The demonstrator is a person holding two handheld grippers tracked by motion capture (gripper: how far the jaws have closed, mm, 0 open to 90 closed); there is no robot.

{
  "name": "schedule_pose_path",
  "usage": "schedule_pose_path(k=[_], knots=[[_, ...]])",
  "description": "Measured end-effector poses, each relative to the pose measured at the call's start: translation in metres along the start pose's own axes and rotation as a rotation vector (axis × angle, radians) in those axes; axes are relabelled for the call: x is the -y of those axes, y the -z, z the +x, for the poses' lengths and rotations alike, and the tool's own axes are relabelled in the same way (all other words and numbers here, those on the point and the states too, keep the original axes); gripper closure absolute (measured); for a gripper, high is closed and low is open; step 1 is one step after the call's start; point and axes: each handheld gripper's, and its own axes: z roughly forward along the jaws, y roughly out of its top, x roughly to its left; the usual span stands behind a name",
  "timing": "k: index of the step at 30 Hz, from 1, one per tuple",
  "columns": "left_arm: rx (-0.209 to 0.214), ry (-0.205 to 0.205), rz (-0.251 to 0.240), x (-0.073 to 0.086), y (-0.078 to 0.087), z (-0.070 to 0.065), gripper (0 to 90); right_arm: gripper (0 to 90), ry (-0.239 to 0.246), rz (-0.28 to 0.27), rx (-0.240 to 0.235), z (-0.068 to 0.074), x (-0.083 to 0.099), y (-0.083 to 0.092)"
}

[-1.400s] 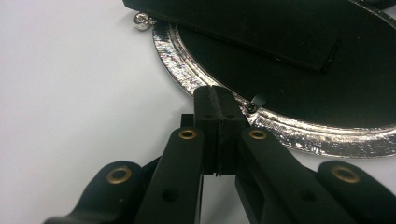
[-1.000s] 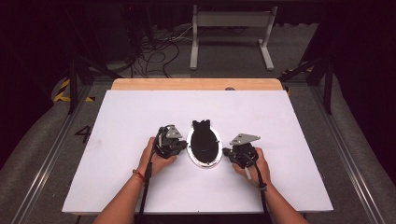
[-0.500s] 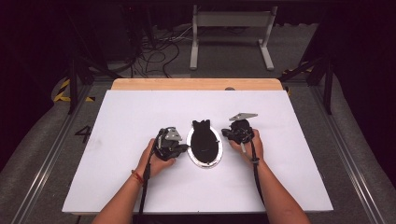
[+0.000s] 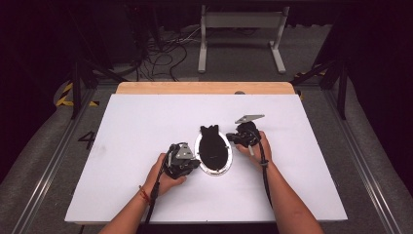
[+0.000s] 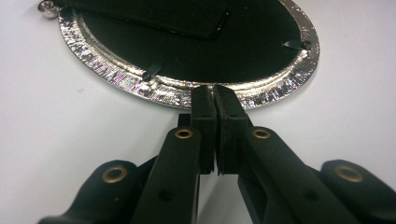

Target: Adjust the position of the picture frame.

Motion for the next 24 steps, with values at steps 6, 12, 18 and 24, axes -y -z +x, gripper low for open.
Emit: schedule_pose_path(k=[6, 12, 18, 24], knots=[[0.027, -0.015, 0.017, -0.001, 0.001, -0.003, 87.0, 90.0, 0.000, -0.010, -0.026, 0.000, -0.004, -0.007], [0.116, -0.139, 0.035, -0.014, -0.011, -0.033, 90.0, 90.0, 0.038, 0.005, -0.087, 0.002, -0.008, -0.011], [0.129, -0.131, 0.032, -0.018, -0.013, -0.035, 90.0, 90.0, 0.072, 0.015, -0.022, 0.011, -0.008, -0.009], [0.073, -0.076, -0.037, -0.014, 0.010, -0.013, 88.4, 90.0, 0.109, -0.033, -0.050, 0.026, -0.003, 0.014]])
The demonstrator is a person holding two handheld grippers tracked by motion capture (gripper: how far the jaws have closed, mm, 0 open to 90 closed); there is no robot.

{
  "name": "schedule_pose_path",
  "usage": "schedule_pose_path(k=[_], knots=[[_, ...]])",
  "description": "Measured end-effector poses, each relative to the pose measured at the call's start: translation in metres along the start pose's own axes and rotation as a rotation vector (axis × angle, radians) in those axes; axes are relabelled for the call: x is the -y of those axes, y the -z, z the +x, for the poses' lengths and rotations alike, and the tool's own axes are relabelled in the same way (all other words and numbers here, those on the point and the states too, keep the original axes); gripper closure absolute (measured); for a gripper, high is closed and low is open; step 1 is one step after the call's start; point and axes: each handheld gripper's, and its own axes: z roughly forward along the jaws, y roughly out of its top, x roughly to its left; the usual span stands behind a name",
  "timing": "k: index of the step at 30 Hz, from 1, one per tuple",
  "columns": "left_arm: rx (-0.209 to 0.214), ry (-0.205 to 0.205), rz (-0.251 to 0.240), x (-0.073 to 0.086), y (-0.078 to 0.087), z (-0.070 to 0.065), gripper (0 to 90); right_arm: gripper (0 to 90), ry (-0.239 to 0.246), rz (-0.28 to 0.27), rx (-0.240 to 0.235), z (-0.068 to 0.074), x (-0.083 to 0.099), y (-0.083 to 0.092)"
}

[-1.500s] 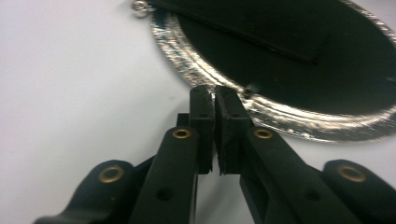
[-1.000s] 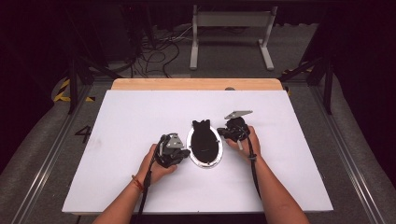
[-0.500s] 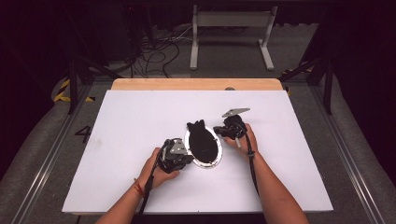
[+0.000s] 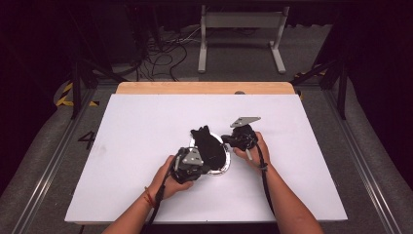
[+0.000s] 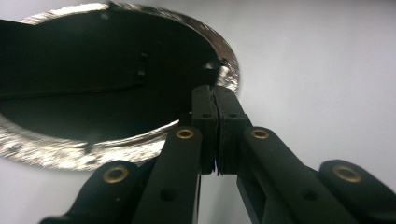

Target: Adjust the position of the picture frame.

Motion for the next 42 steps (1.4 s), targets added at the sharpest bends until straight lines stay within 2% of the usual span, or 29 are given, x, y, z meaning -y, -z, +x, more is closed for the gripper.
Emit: schedule_pose_path(k=[2, 3, 4, 5, 7, 9, 12, 15, 17, 20, 21, 23, 25, 28, 32, 34, 36, 37, 39, 42], knots=[[-0.029, 0.027, -0.015, 0.004, 0.008, 0.010, 87.4, 90.0, 0.019, -0.004, -0.030, 0.009, 0.003, 0.007], [-0.061, 0.041, -0.022, 0.007, 0.014, 0.018, 87.2, 90.0, 0.036, 0.001, -0.038, 0.014, 0.005, 0.008], [-0.080, 0.052, -0.027, 0.009, 0.017, 0.023, 86.7, 90.0, 0.065, 0.001, -0.049, 0.022, 0.009, 0.011], [-0.094, 0.086, -0.046, 0.013, 0.022, 0.032, 86.5, 90.0, 0.075, 0.002, -0.062, 0.028, 0.011, 0.013], [-0.130, 0.116, -0.060, 0.017, 0.029, 0.043, 85.9, 90.0, 0.112, 0.006, -0.086, 0.043, 0.017, 0.017], [-0.148, 0.152, -0.071, 0.023, 0.033, 0.055, 85.9, 90.0, 0.128, 0.002, -0.108, 0.056, 0.023, 0.022], [-0.160, 0.182, -0.072, 0.027, 0.033, 0.062, 85.6, 90.0, 0.139, 0.003, -0.128, 0.070, 0.034, 0.029], [-0.171, 0.183, -0.070, 0.027, 0.033, 0.065, 85.1, 90.0, 0.143, 0.006, -0.112, 0.074, 0.043, 0.031], [-0.174, 0.184, -0.074, 0.026, 0.031, 0.065, 84.8, 90.0, 0.119, -0.015, -0.119, 0.073, 0.048, 0.033], [-0.173, 0.179, -0.071, 0.024, 0.029, 0.065, 84.8, 90.0, 0.108, -0.025, -0.118, 0.074, 0.051, 0.035], [-0.175, 0.176, -0.068, 0.023, 0.028, 0.065, 84.6, 90.0, 0.105, -0.026, -0.134, 0.075, 0.052, 0.036], [-0.183, 0.172, -0.069, 0.022, 0.025, 0.067, 84.4, 90.0, 0.129, -0.025, -0.136, 0.082, 0.052, 0.038], [-0.186, 0.181, -0.077, 0.021, 0.024, 0.069, 84.3, 90.0, 0.132, -0.026, -0.152, 0.087, 0.052, 0.036], [-0.198, 0.193, -0.079, 0.020, 0.021, 0.073, 84.2, 90.0, 0.157, -0.012, -0.150, 0.095, 0.053, 0.029], [-0.218, 0.205, -0.069, 0.020, 0.014, 0.078, 82.3, 90.0, 0.177, 0.009, -0.117, 0.099, 0.056, 0.023], [-0.226, 0.205, -0.051, 0.020, 0.008, 0.080, 82.3, 90.0, 0.165, 0.006, -0.082, 0.097, 0.057, 0.024], [-0.241, 0.201, -0.035, 0.020, 0.005, 0.081, 81.9, 90.0, 0.151, 0.003, -0.082, 0.095, 0.058, 0.025], [-0.234, 0.200, -0.029, 0.020, 0.004, 0.082, 81.9, 90.0, 0.153, 0.004, -0.072, 0.095, 0.059, 0.026], [-0.223, 0.227, -0.031, 0.020, 0.005, 0.086, 81.0, 90.0, 0.157, 0.010, -0.037, 0.092, 0.059, 0.028], [-0.237, 0.235, -0.040, 0.017, 0.008, 0.090, 79.9, 90.0, 0.115, 0.005, -0.006, 0.083, 0.062, 0.032]])
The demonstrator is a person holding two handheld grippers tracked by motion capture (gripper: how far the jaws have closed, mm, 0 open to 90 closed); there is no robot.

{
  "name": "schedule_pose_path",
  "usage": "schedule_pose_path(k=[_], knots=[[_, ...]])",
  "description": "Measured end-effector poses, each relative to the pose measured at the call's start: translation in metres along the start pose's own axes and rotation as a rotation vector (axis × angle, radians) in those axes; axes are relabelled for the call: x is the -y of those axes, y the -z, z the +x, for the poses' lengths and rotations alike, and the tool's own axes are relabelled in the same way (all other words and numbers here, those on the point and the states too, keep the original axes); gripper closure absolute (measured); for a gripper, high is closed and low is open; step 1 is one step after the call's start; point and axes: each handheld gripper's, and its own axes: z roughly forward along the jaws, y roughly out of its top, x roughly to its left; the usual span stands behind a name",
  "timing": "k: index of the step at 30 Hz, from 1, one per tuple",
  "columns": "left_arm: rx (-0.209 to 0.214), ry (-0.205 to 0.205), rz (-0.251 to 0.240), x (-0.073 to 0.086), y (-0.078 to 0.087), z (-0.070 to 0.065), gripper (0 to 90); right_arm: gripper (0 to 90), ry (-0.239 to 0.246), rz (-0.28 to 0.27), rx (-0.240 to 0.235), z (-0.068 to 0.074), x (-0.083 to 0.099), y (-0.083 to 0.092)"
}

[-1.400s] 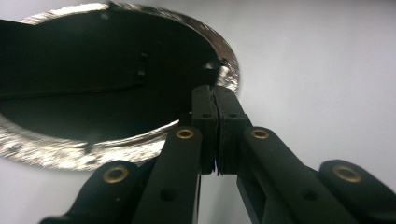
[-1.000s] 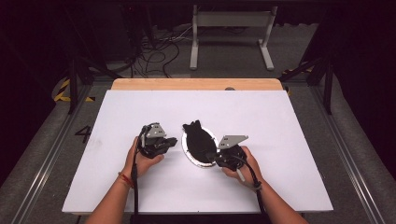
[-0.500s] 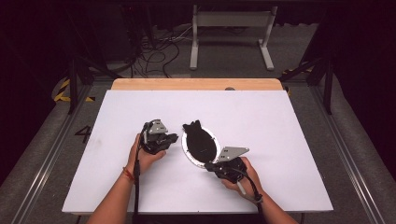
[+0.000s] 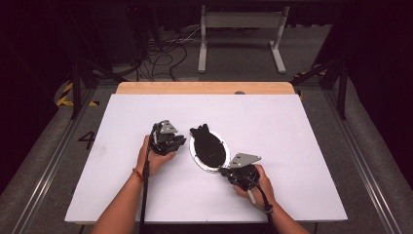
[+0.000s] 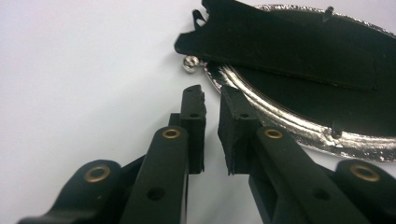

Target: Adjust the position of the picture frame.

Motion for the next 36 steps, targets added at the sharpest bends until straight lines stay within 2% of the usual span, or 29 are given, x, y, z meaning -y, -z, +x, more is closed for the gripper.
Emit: schedule_pose_path(k=[4, 5, 7, 8, 9, 11, 12, 13, 14, 15, 16, 17, 18, 19, 20, 23, 25, 27, 29, 31, 33, 35, 36], knots=[[-0.042, -0.044, 0.004, -0.003, -0.003, 0.002, 79.3, 90.0, -0.076, -0.005, 0.049, -0.018, 0.004, 0.004], [-0.021, -0.019, 0.008, -0.005, -0.007, 0.006, 79.0, 90.0, -0.105, -0.010, 0.039, -0.021, 0.005, 0.005], [-0.005, -0.009, -0.007, -0.008, -0.008, 0.009, 77.9, 90.0, -0.092, -0.006, 0.042, -0.022, 0.005, 0.005], [-0.018, -0.016, -0.039, -0.012, -0.008, 0.009, 76.4, 90.0, -0.083, -0.003, 0.043, -0.021, 0.004, 0.005], [-0.023, -0.028, -0.049, -0.014, -0.008, 0.009, 76.2, 90.0, -0.076, -0.002, 0.042, -0.020, 0.004, 0.005], [-0.009, -0.008, -0.052, -0.021, -0.012, 0.012, 75.9, 90.0, -0.077, -0.002, 0.038, -0.020, 0.004, 0.005], [-0.031, -0.021, -0.077, -0.027, -0.013, 0.012, 78.0, 90.0, -0.080, -0.004, 0.034, -0.020, 0.005, 0.006], [-0.031, -0.021, -0.077, -0.027, -0.013, 0.012, 78.1, 90.0, -0.080, -0.004, 0.034, -0.020, 0.005, 0.006], [0.009, 0.006, -0.075, -0.031, -0.015, 0.013, 78.1, 90.0, -0.079, -0.005, 0.034, -0.020, 0.005, 0.006], [0.002, 0.009, -0.079, -0.033, -0.017, 0.015, 77.9, 90.0, -0.085, -0.009, 0.029, -0.020, 0.005, 0.006], [-0.009, 0.002, -0.076, -0.036, -0.020, 0.014, 78.8, 90.0, -0.085, -0.011, 0.026, -0.020, 0.005, 0.006], [0.006, 0.005, -0.055, -0.040, -0.024, 0.015, 79.6, 90.0, -0.083, -0.010, 0.023, -0.019, 0.005, 0.007], [0.003, 0.005, -0.051, -0.041, -0.027, 0.015, 80.1, 90.0, -0.081, -0.009, 0.012, -0.018, 0.005, 0.007], [-0.016, -0.003, -0.037, -0.045, -0.031, 0.015, 80.3, 90.0, -0.078, -0.007, 0.006, -0.017, 0.005, 0.007], [0.003, 0.003, -0.026, -0.047, -0.034, 0.016, 80.3, 90.0, -0.071, -0.008, 0.012, -0.016, 0.004, 0.008], [0.009, 0.008, -0.005, -0.052, -0.044, 0.017, 78.2, 90.0, -0.078, -0.020, 0.015, -0.014, 0.005, 0.011], [-0.004, -0.017, 0.028, -0.054, -0.049, 0.015, 79.0, 90.0, -0.083, -0.022, 0.015, -0.014, 0.006, 0.013], [-0.017, -0.023, 0.039, -0.054, -0.052, 0.015, 79.5, 90.0, -0.083, -0.022, 0.018, -0.014, 0.007, 0.014], [-0.011, -0.011, 0.051, -0.055, -0.053, 0.016, 81.4, 90.0, -0.069, -0.020, -0.006, -0.009, 0.008, 0.014], [-0.023, -0.023, 0.061, -0.056, -0.054, 0.015, 81.6, 90.0, -0.062, -0.019, -0.016, -0.008, 0.008, 0.014], [-0.007, -0.029, 0.071, -0.057, -0.056, 0.015, 88.9, 90.0, -0.046, -0.021, -0.042, -0.002, 0.006, 0.009], [-0.010, -0.056, 0.085, -0.059, -0.056, 0.014, 90.0, 90.0, -0.034, -0.017, -0.040, 0.000, 0.005, 0.008], [-0.010, -0.055, 0.087, -0.059, -0.056, 0.014, 90.0, 90.0, -0.025, -0.013, -0.032, 0.002, 0.004, 0.005]])
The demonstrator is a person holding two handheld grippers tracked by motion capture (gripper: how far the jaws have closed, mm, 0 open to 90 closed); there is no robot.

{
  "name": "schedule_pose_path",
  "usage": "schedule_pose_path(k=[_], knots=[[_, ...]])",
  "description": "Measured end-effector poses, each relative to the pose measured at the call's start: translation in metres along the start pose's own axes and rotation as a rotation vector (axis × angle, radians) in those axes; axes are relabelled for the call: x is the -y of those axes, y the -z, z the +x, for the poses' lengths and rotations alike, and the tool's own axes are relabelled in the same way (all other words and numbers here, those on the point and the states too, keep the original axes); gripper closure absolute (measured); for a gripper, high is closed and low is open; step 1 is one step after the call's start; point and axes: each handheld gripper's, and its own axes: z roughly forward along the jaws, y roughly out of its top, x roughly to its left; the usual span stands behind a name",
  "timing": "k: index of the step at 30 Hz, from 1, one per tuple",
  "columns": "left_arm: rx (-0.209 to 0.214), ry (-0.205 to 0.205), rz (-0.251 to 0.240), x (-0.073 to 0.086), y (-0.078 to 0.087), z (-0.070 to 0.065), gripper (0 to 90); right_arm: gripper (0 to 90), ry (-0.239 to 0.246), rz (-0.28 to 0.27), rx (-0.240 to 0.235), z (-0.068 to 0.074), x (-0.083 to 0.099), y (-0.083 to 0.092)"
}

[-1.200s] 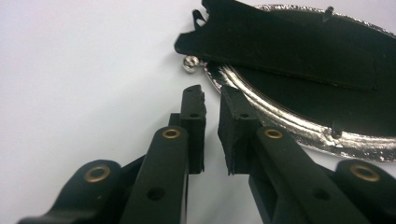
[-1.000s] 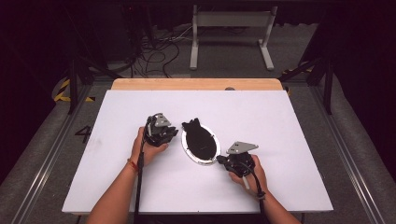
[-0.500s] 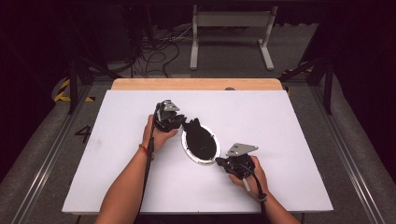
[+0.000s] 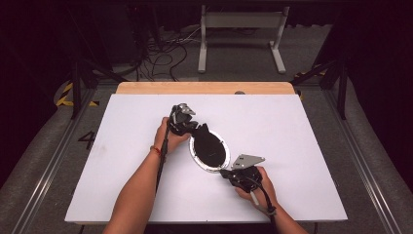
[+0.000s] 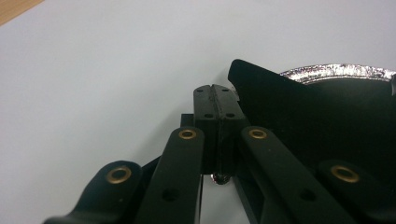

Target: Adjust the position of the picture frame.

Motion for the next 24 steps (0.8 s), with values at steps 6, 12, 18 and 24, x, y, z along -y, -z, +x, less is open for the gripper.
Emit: schedule_pose_path(k=[6, 12, 18, 24], knots=[[0.040, -0.037, 0.036, 0.000, 0.004, 0.003, 90.0, 90.0, 0.036, 0.010, 0.056, 0.007, -0.004, -0.007], [0.051, -0.024, 0.047, 0.008, 0.012, 0.006, 90.0, 90.0, 0.056, 0.012, 0.103, 0.004, -0.002, -0.003], [0.063, -0.036, 0.034, 0.022, 0.023, 0.003, 90.0, 90.0, -0.009, 0.012, 0.111, -0.014, 0.003, 0.005], [0.072, -0.035, 0.032, 0.032, 0.032, -0.002, 90.0, 90.0, 0.003, 0.009, 0.034, -0.006, 0.003, 0.007]])
